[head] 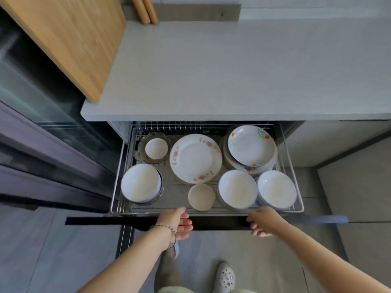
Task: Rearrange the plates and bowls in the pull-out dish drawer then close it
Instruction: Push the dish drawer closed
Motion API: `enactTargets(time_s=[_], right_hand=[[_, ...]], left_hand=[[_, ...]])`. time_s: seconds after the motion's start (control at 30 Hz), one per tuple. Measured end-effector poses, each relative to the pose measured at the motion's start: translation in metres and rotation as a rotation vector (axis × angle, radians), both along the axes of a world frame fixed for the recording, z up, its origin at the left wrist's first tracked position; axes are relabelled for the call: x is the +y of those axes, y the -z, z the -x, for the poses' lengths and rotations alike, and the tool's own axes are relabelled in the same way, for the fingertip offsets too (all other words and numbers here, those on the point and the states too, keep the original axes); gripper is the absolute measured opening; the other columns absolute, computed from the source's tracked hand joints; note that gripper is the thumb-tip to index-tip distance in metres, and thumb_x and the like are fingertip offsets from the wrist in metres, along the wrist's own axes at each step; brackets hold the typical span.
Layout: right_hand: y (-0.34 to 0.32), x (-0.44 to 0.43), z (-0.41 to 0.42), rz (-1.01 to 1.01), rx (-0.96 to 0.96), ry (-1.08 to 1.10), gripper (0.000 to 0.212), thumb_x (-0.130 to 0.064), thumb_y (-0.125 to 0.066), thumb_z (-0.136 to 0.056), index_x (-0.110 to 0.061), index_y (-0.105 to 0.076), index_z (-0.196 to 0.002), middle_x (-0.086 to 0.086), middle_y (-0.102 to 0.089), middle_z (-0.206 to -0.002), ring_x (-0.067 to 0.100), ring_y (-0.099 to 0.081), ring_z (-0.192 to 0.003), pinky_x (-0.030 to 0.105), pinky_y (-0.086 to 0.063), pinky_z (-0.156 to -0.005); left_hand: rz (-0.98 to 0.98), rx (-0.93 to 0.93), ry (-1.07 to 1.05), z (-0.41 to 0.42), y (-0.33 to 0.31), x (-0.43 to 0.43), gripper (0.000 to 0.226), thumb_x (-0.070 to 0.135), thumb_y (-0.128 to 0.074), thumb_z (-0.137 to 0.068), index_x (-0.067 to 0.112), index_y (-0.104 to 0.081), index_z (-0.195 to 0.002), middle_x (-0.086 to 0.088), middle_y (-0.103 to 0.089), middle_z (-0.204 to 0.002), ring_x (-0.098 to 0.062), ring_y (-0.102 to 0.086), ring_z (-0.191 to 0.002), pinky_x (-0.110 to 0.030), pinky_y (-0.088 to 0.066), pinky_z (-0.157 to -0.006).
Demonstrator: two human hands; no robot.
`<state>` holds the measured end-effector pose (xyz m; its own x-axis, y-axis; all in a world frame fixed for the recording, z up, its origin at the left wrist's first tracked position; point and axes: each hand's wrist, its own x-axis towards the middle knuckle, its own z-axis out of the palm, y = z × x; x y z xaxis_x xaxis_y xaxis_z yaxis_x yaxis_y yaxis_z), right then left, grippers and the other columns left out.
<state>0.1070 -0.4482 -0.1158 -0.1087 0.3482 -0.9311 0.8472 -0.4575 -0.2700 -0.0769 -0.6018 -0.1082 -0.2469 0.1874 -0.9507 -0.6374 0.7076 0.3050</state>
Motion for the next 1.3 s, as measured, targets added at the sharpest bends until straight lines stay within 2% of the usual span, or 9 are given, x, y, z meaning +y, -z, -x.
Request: enactTargets(time_s=[0.17, 0.27, 0.4, 0.57, 0.67, 0.93, 1.13, 1.23, 1.3], right_hand=[[0.009, -0.002, -0.063, 0.002, -0.092, 0.228, 0.038, -0.033, -0.046, -0.095, -0.003, -0.048, -0.073, 0.013, -0.054, -0.053, 0.019, -0.050, -0.039, 0.017, -0.038, -0.040], [0.012, -0.002, -0.068, 0.022, 0.006, 0.417, 0.029, -0.032, -0.047, -0.097, -0.003, -0.044, -0.100, 0.018, -0.059, -0.071, 0.030, -0.061, -0.066, 0.031, -0.049, -0.055], [0.025, 0.008, -0.064, -0.096, 0.121, 0.710, 0.033, -0.012, -0.053, -0.095, 0.013, -0.050, -0.117, 0.017, -0.054, -0.071, 0.028, -0.055, -0.062, 0.040, -0.049, -0.086], [0.038, 0.009, -0.060, -0.149, 0.060, 0.837, 0.017, -0.012, -0.058, -0.091, 0.005, -0.056, -0.088, 0.013, -0.058, -0.071, 0.025, -0.058, -0.045, 0.028, -0.056, -0.050], [0.042, 0.010, -0.057, -0.221, 0.006, 0.834, 0.025, -0.018, -0.058, -0.090, -0.006, -0.051, -0.069, 0.011, -0.062, -0.074, 0.014, -0.055, -0.024, 0.023, -0.047, -0.038], [0.037, 0.041, -0.034, -0.162, 0.071, 0.882, 0.033, -0.015, -0.062, -0.088, 0.007, -0.058, -0.112, 0.010, -0.056, -0.063, 0.024, -0.057, -0.054, 0.041, -0.053, -0.093], [0.037, 0.078, -0.011, -0.125, 0.150, 0.954, 0.034, -0.006, -0.062, -0.088, 0.005, -0.053, -0.119, 0.014, -0.055, -0.071, 0.027, -0.058, -0.067, 0.037, -0.053, -0.082], [0.036, 0.095, 0.002, -0.122, 0.148, 0.969, 0.024, -0.004, -0.063, -0.087, 0.004, -0.055, -0.108, 0.017, -0.061, -0.084, 0.027, -0.059, -0.067, 0.035, -0.052, -0.079], [0.034, 0.105, 0.015, -0.128, 0.122, 0.997, 0.014, -0.006, -0.064, -0.087, 0.002, -0.054, -0.091, 0.018, -0.062, -0.094, 0.030, -0.063, -0.077, 0.037, -0.054, -0.083]], left_hand=[[0.131, -0.058, -0.122, -0.047, 0.009, 0.007, 0.058, 0.037, -0.044, -0.097, -0.005, -0.037, -0.136, -0.023, -0.057, -0.093, -0.030, -0.056, -0.066, -0.039, -0.049, -0.066], [0.110, -0.017, -0.316, -0.057, 0.016, 0.022, 0.048, 0.023, -0.042, -0.099, -0.004, -0.035, -0.138, -0.028, -0.048, -0.131, -0.039, -0.062, -0.093, -0.043, -0.050, -0.085], [0.139, -0.004, -0.504, -0.051, 0.032, 0.032, 0.033, 0.005, -0.037, -0.099, -0.005, -0.041, -0.131, -0.025, -0.045, -0.136, -0.041, -0.056, -0.113, -0.043, -0.045, -0.097], [0.143, 0.026, -0.605, -0.047, 0.042, 0.031, 0.027, 0.002, -0.041, -0.097, -0.006, -0.051, -0.122, -0.020, -0.049, -0.138, -0.042, -0.055, -0.118, -0.043, -0.053, -0.085], [0.127, 0.066, -0.603, -0.048, 0.047, 0.029, 0.037, 0.007, -0.048, -0.095, -0.006, -0.046, -0.130, -0.027, -0.057, -0.120, -0.037, -0.072, -0.064, -0.034, -0.056, -0.043], [0.105, 0.072, -0.664, -0.027, 0.036, 0.065, 0.045, 0.003, -0.028, -0.099, 0.006, -0.029, -0.144, -0.011, -0.036, -0.149, -0.037, -0.036, -0.136, -0.051, -0.039, -0.106], [0.053, 0.062, -0.526, 0.000, 0.038, 0.095, 0.041, 0.010, -0.027, -0.101, -0.001, -0.033, -0.140, -0.013, -0.058, -0.112, -0.033, -0.053, -0.117, -0.039, -0.043, -0.105], [0.134, -0.026, -0.587, 0.025, 0.040, 0.114, 0.038, 0.011, -0.035, -0.101, -0.003, -0.043, -0.135, -0.008, -0.055, -0.136, -0.035, -0.051, -0.125, -0.036, -0.058, -0.075], [0.120, -0.031, -0.593, 0.037, 0.034, 0.125, 0.037, 0.006, -0.034, -0.100, -0.003, -0.042, -0.135, -0.008, -0.053, -0.139, -0.036, -0.051, -0.126, -0.038, -0.054, -0.085]])
